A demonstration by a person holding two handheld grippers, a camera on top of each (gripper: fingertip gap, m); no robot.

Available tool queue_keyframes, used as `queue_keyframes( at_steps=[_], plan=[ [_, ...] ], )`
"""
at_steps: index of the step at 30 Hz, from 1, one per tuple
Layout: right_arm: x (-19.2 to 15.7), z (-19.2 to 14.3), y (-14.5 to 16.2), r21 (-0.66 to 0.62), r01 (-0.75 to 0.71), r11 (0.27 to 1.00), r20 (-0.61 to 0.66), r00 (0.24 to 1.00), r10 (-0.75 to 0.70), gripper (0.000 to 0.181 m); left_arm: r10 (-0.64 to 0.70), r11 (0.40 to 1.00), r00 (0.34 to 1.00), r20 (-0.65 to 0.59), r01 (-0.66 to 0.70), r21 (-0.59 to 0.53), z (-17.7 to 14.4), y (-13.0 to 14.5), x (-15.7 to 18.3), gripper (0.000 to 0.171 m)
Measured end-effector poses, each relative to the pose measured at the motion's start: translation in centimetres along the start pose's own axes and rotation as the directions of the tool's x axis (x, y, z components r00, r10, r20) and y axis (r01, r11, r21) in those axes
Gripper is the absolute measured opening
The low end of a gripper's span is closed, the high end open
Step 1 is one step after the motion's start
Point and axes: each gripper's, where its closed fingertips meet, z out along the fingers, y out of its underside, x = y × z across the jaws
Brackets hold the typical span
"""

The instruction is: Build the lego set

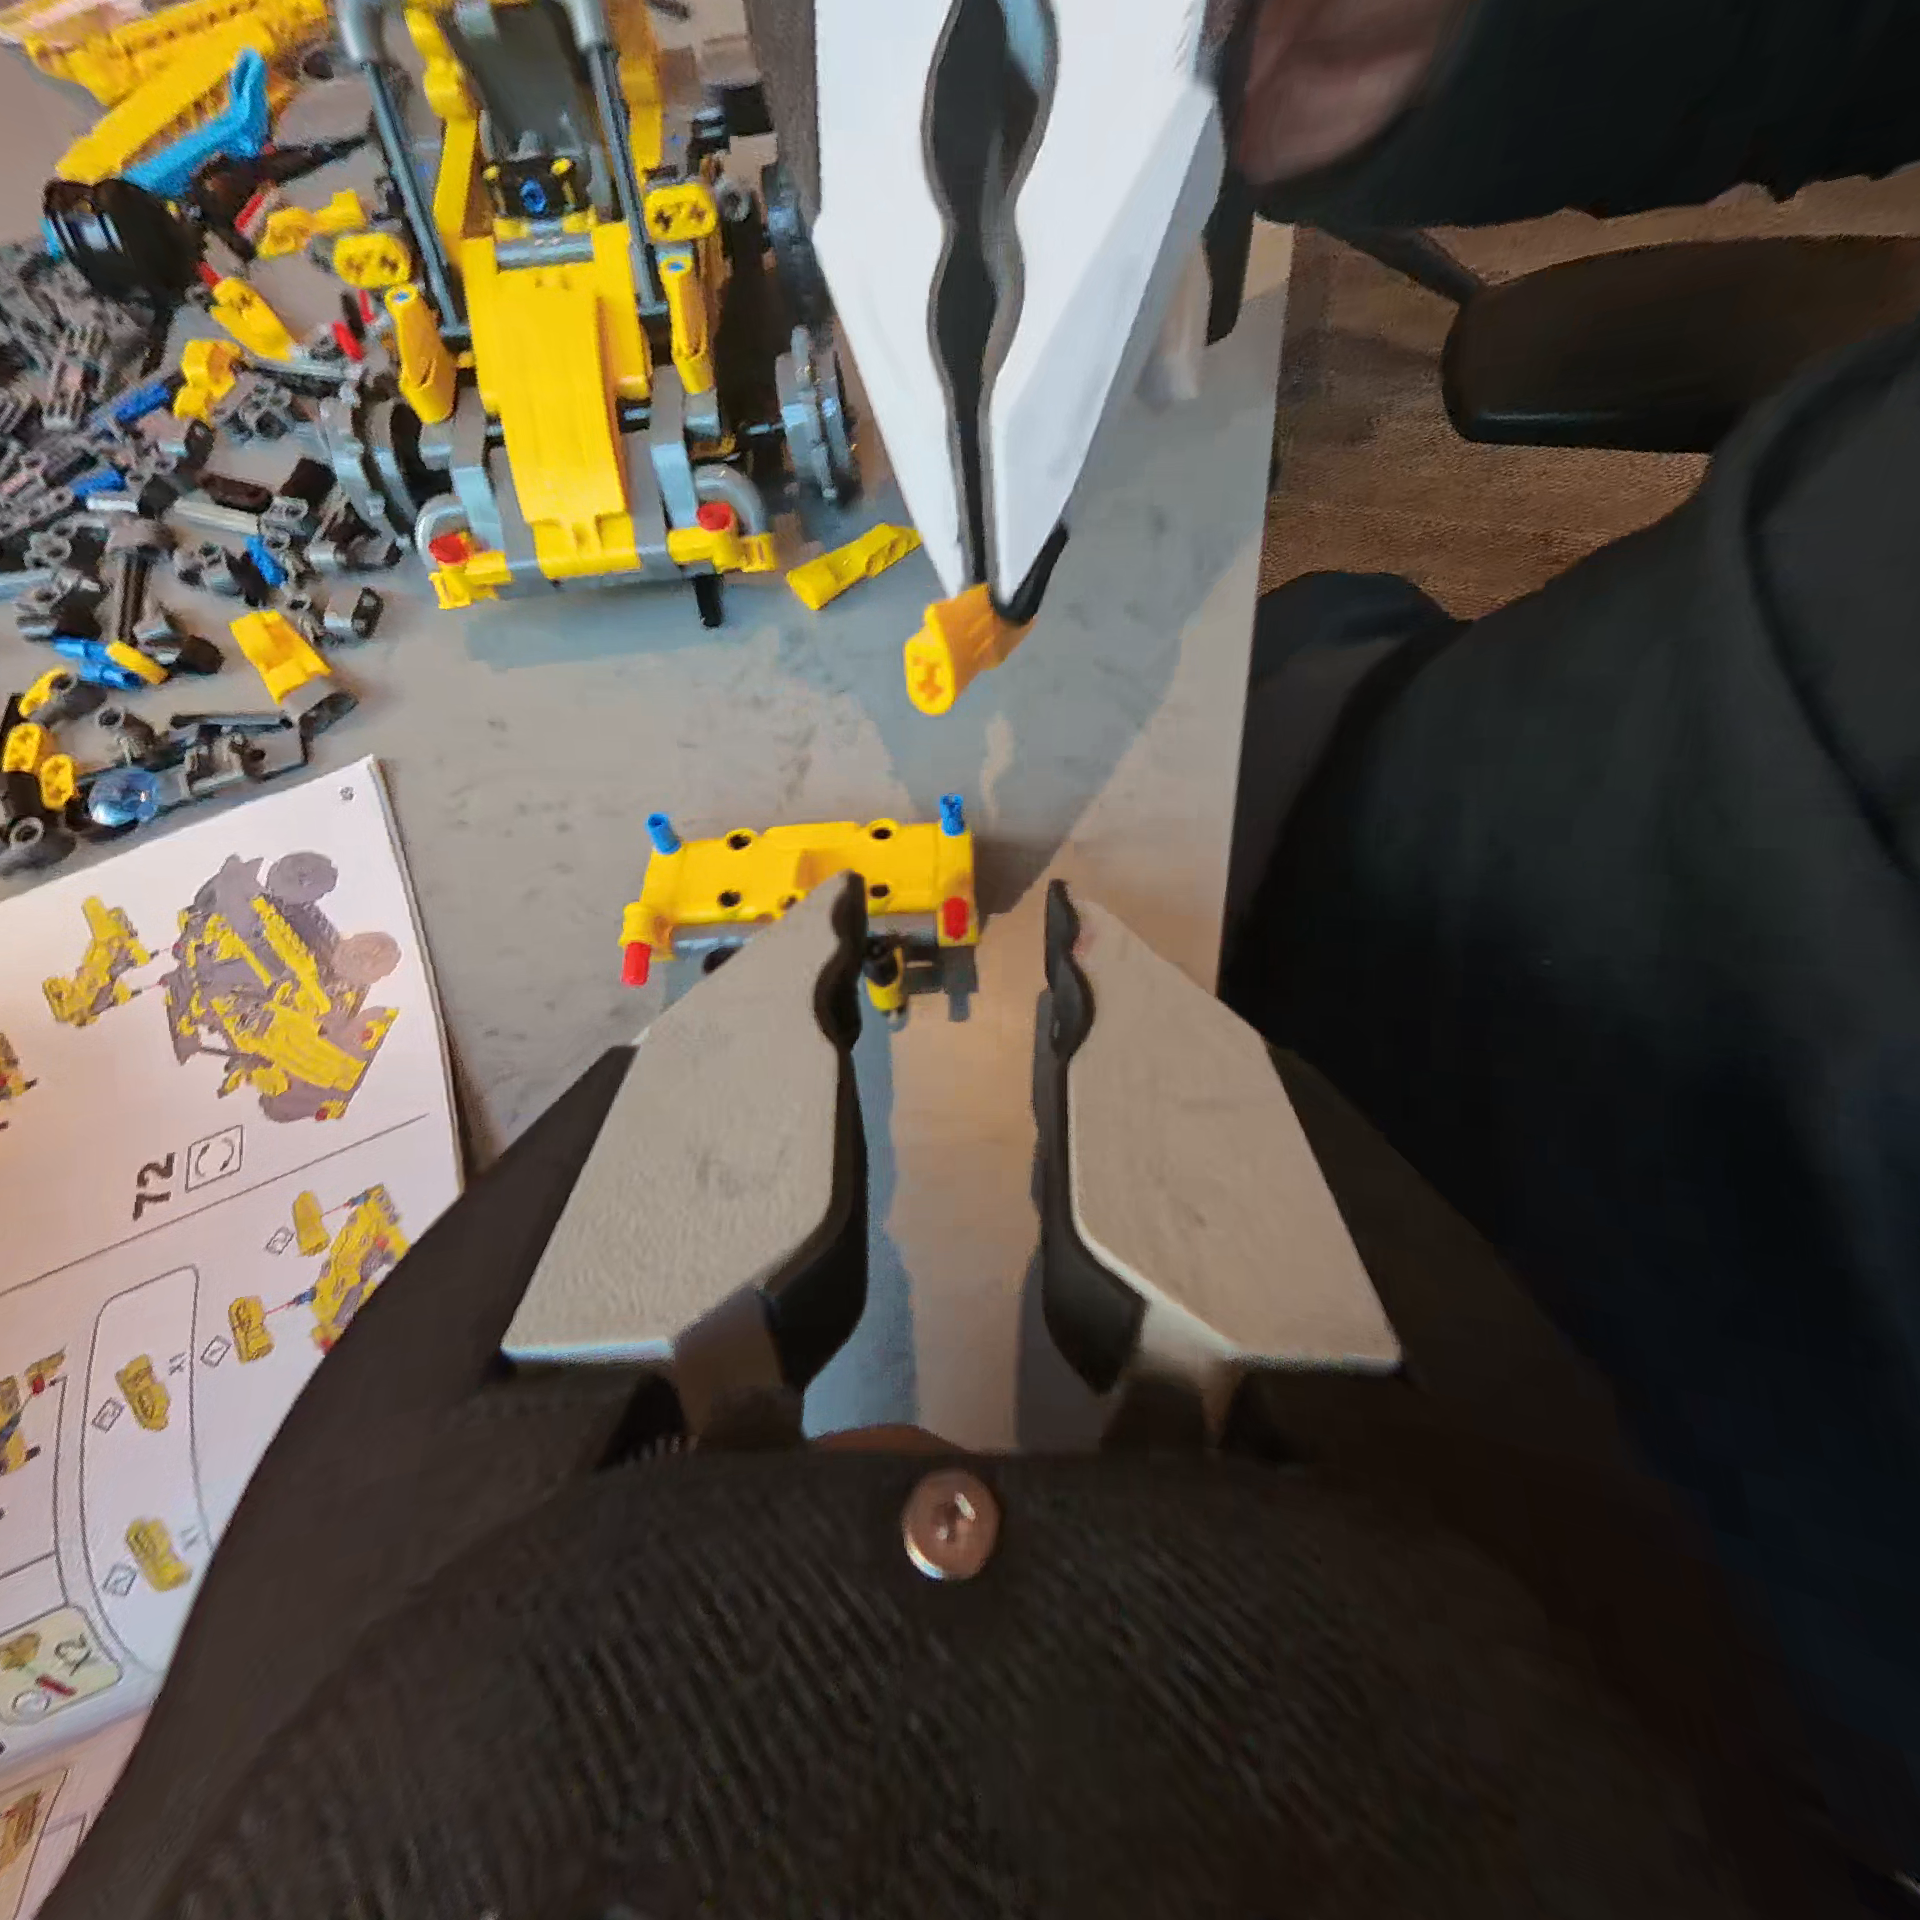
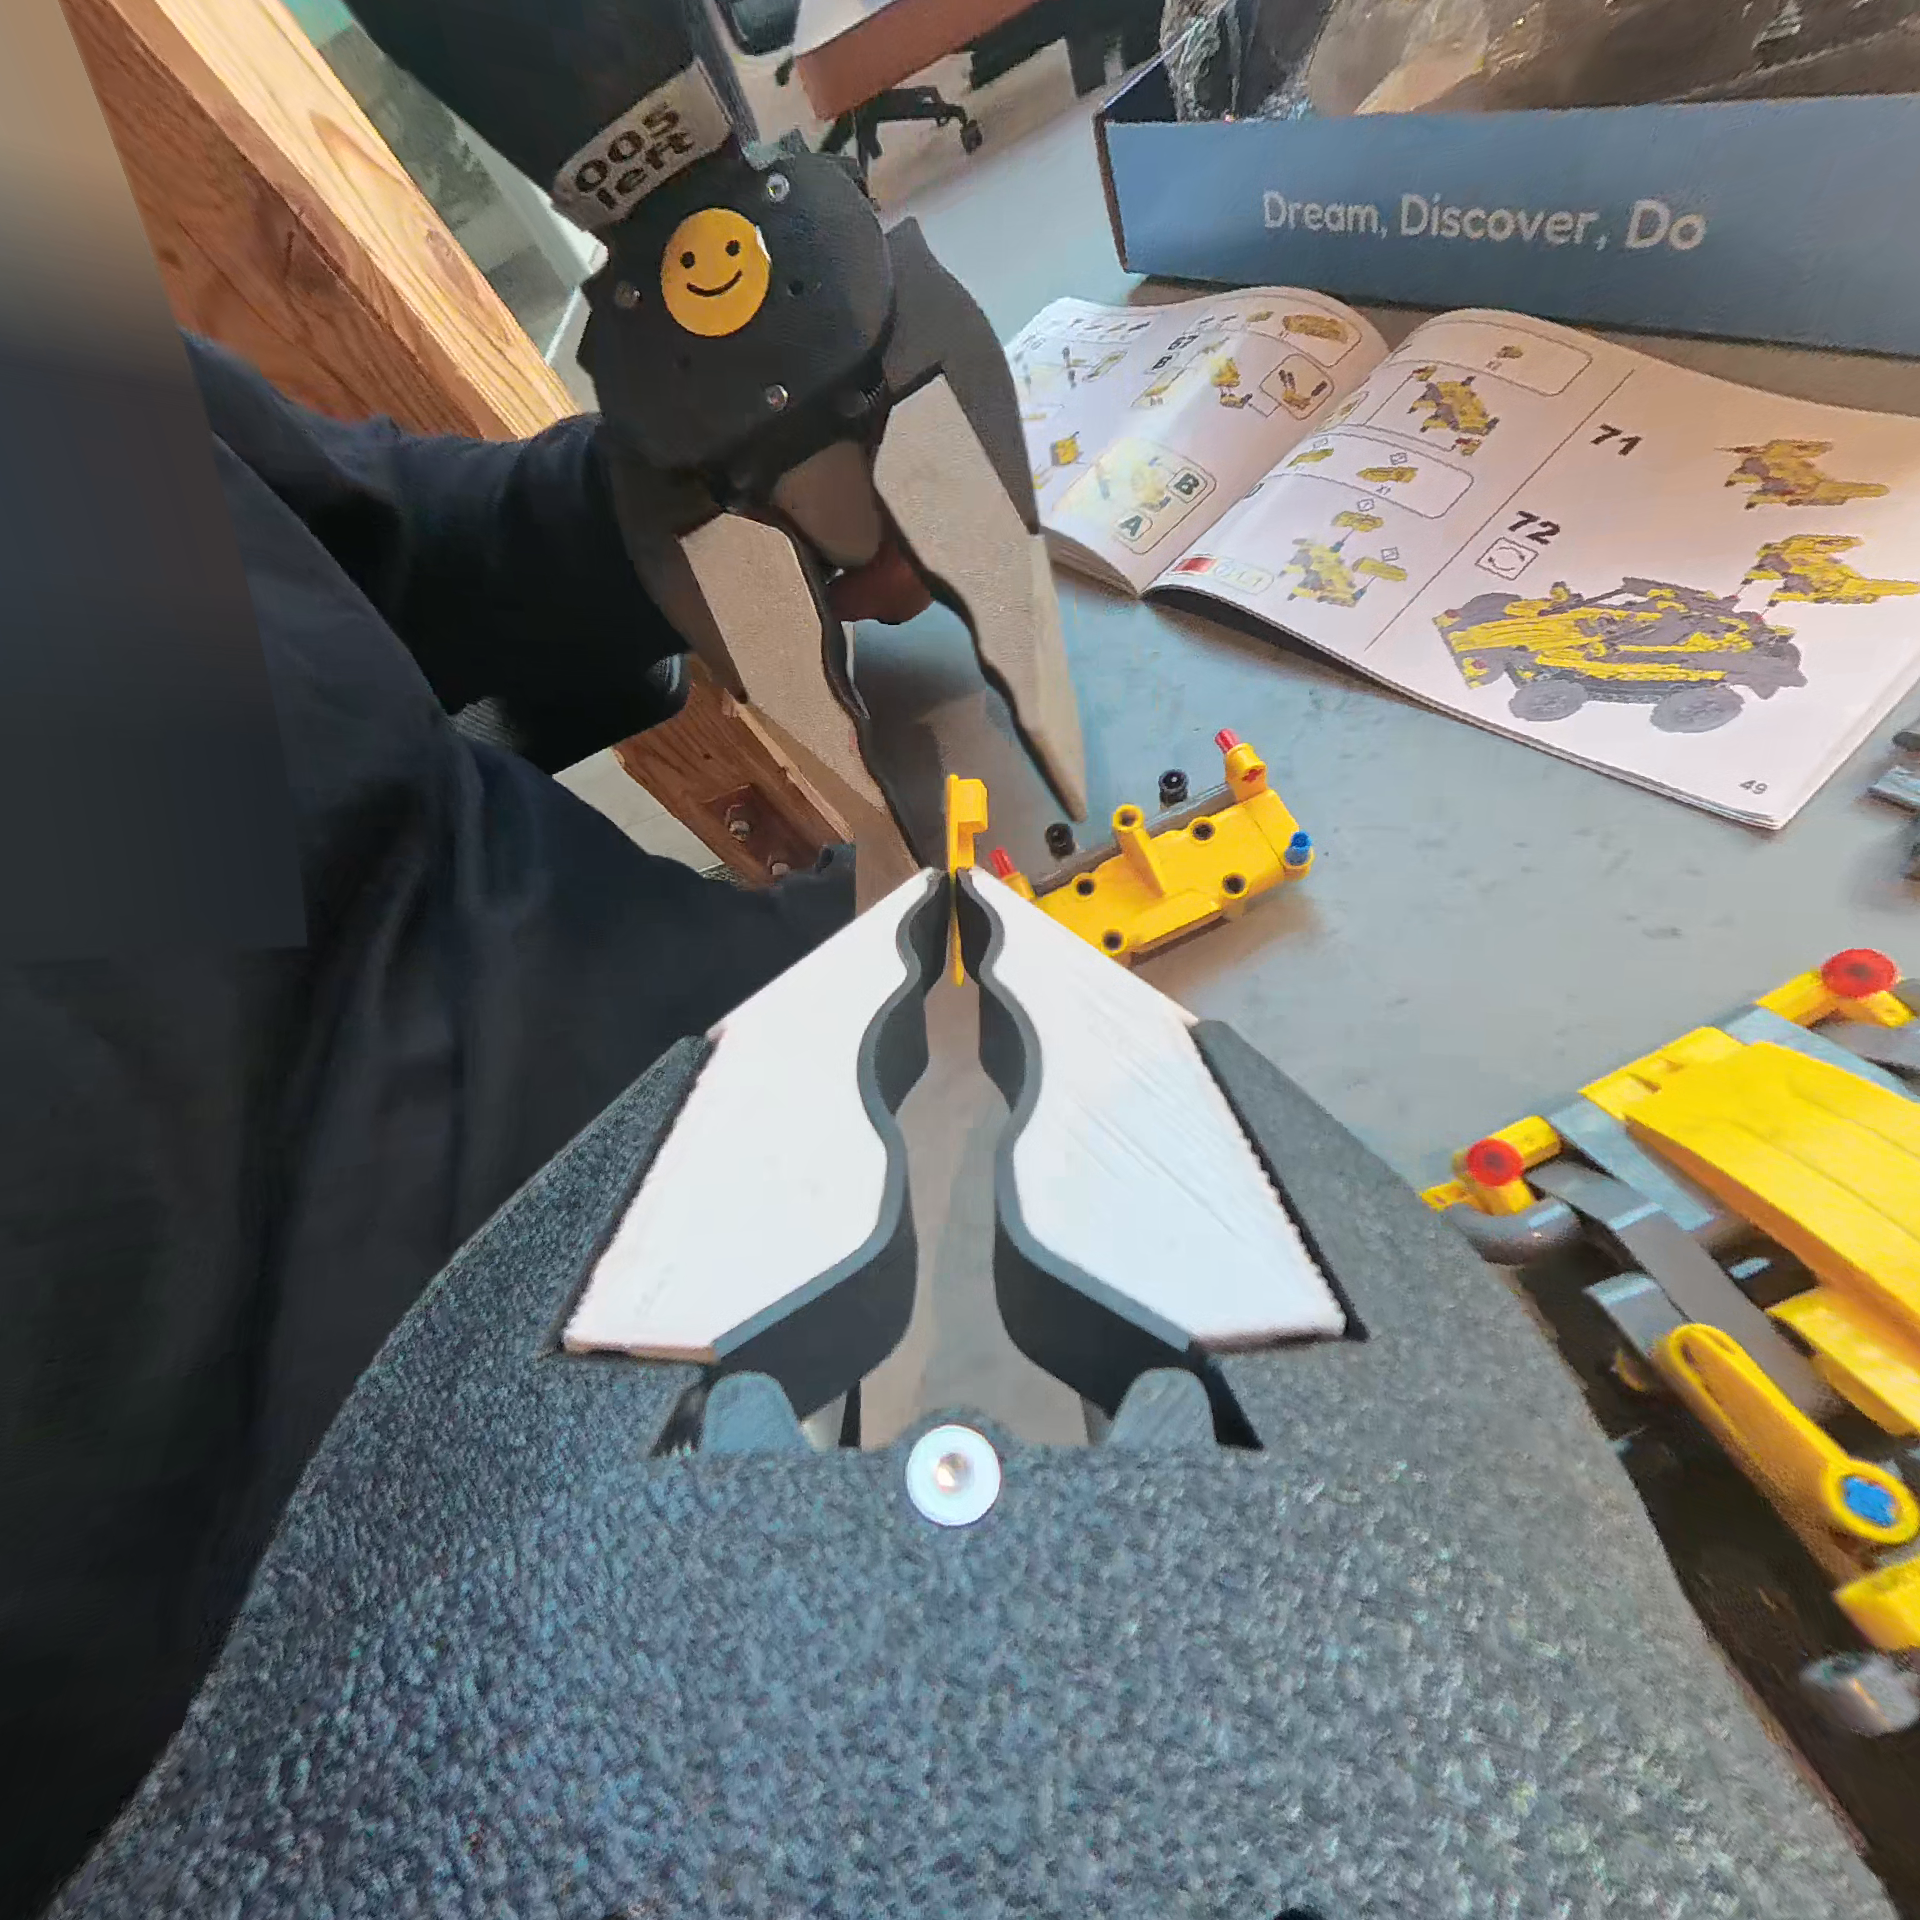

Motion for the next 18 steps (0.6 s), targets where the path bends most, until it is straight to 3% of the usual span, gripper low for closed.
queue_keyframes(
  at_steps=[3,8,11,18],
  plan=[
    [-0.4,0.4,0.6,-0.011,0.019,1.000,-0.001,1.000,-0.019,0.001,0.037,0.999,0.999,0.006,-0.037,0.006,0.6,-0.8,0.7,0.024],
    [0.0,0.5,0.9,-0.003,0.023,1.000,-0.018,1.000,-0.023,0.001,0.076,0.992,0.995,0.071,-0.068,-0.110,2.1,0.6,0.2,0.011],
    [0.3,0.1,1.1,0.012,0.014,1.000,-0.026,1.000,-0.014,0.001,0.076,0.995,0.993,0.094,-0.069,-0.073,1.7,0.5,0.3,0.000],
    [1.2,-0.4,1.5,0.018,0.009,1.000,-0.047,0.999,-0.008,0.001,-0.033,0.999,0.986,0.165,0.029,0.027,0.4,1.0,-0.6,0.000]
  ],
)
